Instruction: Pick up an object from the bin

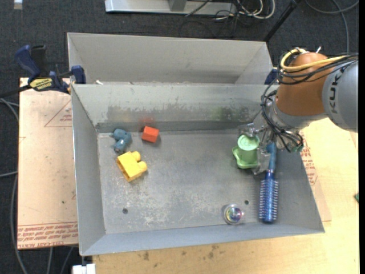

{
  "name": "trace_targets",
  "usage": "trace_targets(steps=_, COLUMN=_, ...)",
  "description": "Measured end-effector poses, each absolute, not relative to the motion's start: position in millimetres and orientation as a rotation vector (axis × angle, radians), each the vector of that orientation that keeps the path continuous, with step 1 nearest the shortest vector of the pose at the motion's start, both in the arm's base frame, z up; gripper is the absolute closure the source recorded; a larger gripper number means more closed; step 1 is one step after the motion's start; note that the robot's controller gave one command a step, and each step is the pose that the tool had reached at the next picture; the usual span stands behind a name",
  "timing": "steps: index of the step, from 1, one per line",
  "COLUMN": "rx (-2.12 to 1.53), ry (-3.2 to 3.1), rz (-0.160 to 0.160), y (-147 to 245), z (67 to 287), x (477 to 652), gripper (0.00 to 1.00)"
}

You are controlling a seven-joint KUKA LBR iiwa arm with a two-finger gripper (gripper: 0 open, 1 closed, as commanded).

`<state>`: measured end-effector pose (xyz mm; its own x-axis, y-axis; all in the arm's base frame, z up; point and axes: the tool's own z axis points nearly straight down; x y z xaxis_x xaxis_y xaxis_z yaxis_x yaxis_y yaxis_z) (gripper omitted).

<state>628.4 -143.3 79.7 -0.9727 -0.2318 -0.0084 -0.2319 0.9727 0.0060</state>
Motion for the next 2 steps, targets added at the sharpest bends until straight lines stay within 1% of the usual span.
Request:
trace_targets(steps=1, rx=-0.306, ry=3.116, rz=-0.002, y=-139.2, z=178.7, x=609.2, gripper=1.00)
trace_targets(steps=2, rx=-0.303, ry=3.114, rz=-0.003, y=-121.4, z=256.6, x=613.2, gripper=1.00)
